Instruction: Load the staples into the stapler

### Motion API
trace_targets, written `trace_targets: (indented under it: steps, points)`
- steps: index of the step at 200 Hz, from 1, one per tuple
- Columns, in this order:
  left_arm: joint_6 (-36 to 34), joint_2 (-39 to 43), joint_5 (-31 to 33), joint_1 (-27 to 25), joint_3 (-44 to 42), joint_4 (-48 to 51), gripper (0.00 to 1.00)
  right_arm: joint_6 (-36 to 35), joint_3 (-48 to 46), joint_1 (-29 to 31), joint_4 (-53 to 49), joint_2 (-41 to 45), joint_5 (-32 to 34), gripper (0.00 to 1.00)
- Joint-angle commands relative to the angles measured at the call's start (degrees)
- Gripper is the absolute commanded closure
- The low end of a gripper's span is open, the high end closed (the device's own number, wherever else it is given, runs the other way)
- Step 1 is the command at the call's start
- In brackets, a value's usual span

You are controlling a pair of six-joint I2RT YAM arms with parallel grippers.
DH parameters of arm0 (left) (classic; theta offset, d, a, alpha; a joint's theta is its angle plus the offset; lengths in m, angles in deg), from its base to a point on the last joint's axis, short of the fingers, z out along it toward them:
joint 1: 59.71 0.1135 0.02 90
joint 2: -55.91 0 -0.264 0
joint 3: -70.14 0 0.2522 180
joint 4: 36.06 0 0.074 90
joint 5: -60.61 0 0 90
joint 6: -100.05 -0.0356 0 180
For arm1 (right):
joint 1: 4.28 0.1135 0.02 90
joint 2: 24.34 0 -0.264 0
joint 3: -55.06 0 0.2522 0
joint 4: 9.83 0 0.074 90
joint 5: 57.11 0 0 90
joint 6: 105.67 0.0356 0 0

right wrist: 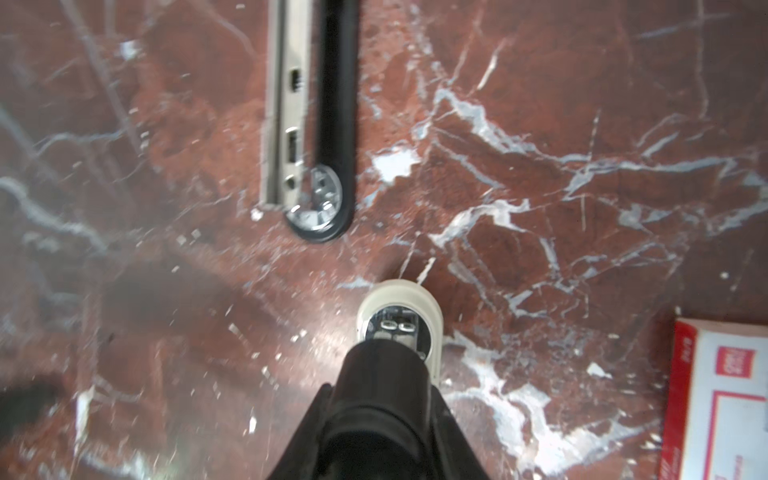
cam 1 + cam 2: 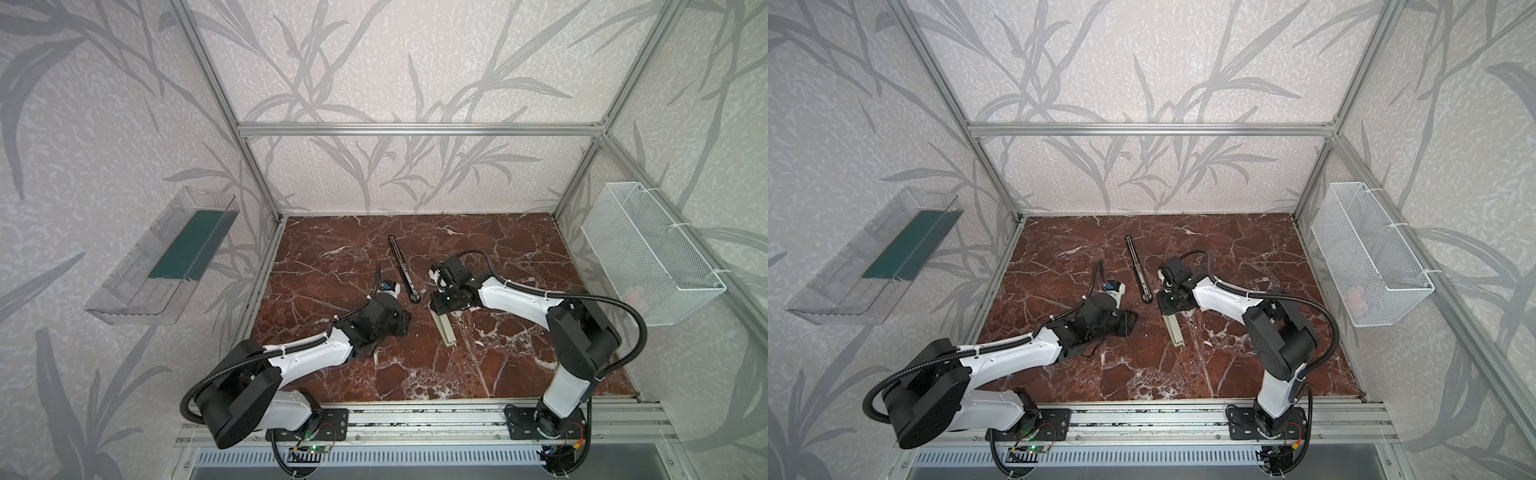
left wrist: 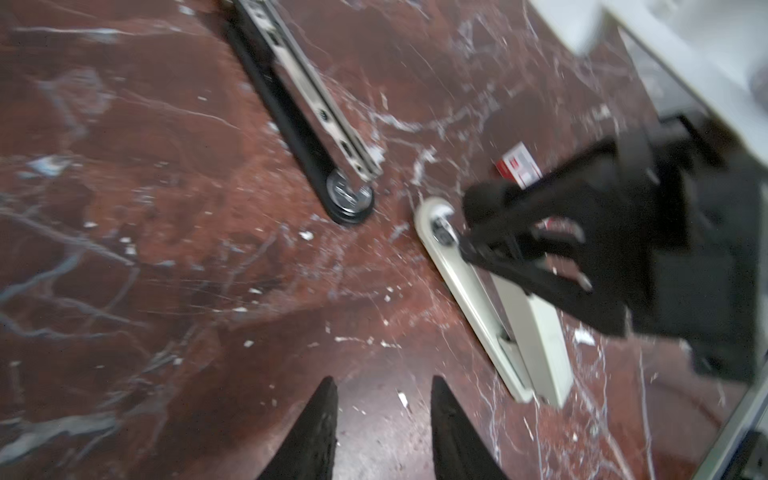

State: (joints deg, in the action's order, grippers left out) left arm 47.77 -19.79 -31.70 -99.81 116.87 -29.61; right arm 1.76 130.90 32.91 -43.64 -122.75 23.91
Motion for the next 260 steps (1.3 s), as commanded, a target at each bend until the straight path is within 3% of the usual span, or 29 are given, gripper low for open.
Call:
trace_targets:
  steps: [1,36,82,146,170,194,235,260]
  points:
    - [5.0,2.9,-5.4,3.0,-0.7,0.9,0.58,-6.1,-3.7,0.3,9.0,8.0,-6.5,0.85]
    - [8.2,6.5,-14.5,7.9,-1.8,-4.5,0.52,-10.4,-7.4,0.3,15.5,14.1,-10.4,0.87]
    - [9.2,5.3,-23.3,8.2,0.1,-8.7,0.50,-12.9,-6.8,0.8,16.1,15.4,-13.3,0.89]
    - [11.5,-0.3,-27.5,8.2,2.3,-14.1,0.49,-16.1,-6.5,4.1,15.2,16.4,-11.8,0.92]
    - [10.8,-1.6,-27.8,8.2,3.1,-12.8,0.56,-16.5,-7.1,4.7,16.2,17.3,-11.2,0.93]
    - [12.0,-3.2,-29.7,8.2,3.2,-14.7,0.77,-17.1,-7.1,5.2,16.6,18.1,-10.2,0.94]
    - [13.5,-4.0,-29.5,8.6,2.6,-17.4,0.82,-17.4,-8.1,5.1,18.0,19.5,-11.3,0.95]
    - [14.0,-3.7,-29.7,9.7,2.9,-17.5,0.73,-17.5,-8.6,5.3,18.6,19.7,-12.5,0.96]
